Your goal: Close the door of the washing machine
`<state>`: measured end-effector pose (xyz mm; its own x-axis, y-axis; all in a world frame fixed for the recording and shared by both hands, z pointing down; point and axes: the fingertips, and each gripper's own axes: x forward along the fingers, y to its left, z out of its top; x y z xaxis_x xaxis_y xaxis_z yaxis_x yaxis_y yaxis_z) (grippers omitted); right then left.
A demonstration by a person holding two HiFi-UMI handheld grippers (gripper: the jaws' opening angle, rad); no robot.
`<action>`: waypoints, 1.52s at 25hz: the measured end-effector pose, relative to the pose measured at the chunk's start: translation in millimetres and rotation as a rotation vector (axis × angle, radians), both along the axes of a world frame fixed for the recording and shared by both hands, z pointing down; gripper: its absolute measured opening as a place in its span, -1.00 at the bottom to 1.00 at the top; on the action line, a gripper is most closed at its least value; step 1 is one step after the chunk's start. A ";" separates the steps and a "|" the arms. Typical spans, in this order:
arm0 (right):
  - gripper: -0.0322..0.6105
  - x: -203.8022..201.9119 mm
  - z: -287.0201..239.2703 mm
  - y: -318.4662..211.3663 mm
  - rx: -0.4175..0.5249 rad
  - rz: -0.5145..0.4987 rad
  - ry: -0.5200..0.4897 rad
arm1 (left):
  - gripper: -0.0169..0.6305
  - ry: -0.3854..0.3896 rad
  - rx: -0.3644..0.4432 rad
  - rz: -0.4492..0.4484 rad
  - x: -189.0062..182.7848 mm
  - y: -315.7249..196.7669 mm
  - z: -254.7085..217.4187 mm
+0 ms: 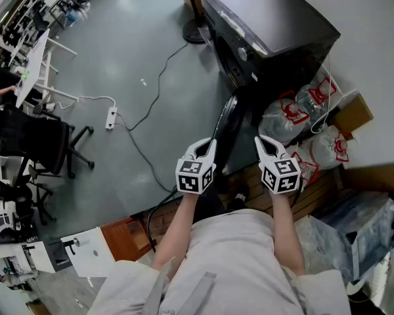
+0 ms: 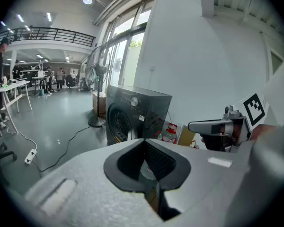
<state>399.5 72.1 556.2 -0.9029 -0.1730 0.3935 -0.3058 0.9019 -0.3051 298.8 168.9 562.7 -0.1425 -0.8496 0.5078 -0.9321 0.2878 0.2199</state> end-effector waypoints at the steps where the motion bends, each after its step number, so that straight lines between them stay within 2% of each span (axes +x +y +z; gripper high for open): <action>1: -0.90 -0.5 0.8 1.0 -0.003 -0.003 -0.001 | -0.93 -0.002 -0.002 0.001 -0.6 -0.9 1.1; 8: -0.90 -7.8 0.8 -11.0 0.026 -0.007 0.001 | -0.93 -0.035 -0.021 -0.098 -18.4 -13.2 22.5; 12: -0.90 -25.7 -9.8 -6.4 0.003 -0.146 -0.070 | -0.93 -0.028 -0.042 -0.091 -23.7 -26.5 39.5; 14: -0.90 -35.8 -7.6 -4.8 0.027 -0.220 -0.060 | -0.89 -0.026 -0.060 -0.088 -28.4 -29.3 50.0; 16: -0.89 -49.2 0.1 -8.0 0.098 -0.300 -0.005 | -0.87 -0.026 -0.095 -0.072 -33.1 -31.2 67.9; 18: -0.89 -63.2 10.2 -7.9 0.164 -0.406 0.066 | -0.71 -0.014 -0.146 -0.039 -32.1 -31.2 89.7; 21: -0.89 -80.2 24.9 2.8 0.303 -0.636 0.179 | -0.61 -0.006 -0.179 0.015 -26.8 -32.5 107.5; 23: -0.89 -88.5 34.8 12.6 0.379 -0.788 0.219 | -0.54 -0.019 -0.195 0.053 -24.2 -36.2 115.0; 25: -0.89 -94.0 49.9 17.5 0.451 -0.892 0.252 | -0.51 -0.045 -0.204 0.073 -25.1 -38.8 122.1; 29: -0.89 -106.5 77.2 10.9 0.644 -1.036 0.343 | -0.45 -0.096 -0.235 0.106 -30.4 -45.6 136.2; 32: -0.71 -116.3 90.9 7.4 0.719 -1.134 0.393 | -0.51 -0.141 -0.263 0.112 -34.9 -44.2 140.4; 33: -0.71 -119.7 95.8 6.8 0.744 -1.165 0.407 | -0.52 -0.149 -0.267 0.110 -37.4 -43.3 140.8; 34: -0.69 -123.2 101.0 6.3 0.767 -1.195 0.420 | -0.53 -0.148 -0.269 0.107 -40.6 -42.7 141.1; 36: -0.49 -129.2 113.0 6.5 0.808 -1.255 0.447 | -0.55 -0.130 -0.267 0.104 -47.3 -41.6 141.5; 38: -0.45 -135.5 123.3 6.5 0.848 -1.297 0.466 | -0.55 -0.123 -0.268 0.116 -52.6 -40.7 142.0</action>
<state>264.0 78.6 679.6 -0.4426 0.2718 0.8545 0.8377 0.4654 0.2858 246.2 128.2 704.7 -0.1262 -0.7023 0.7006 -0.9770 0.2102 0.0347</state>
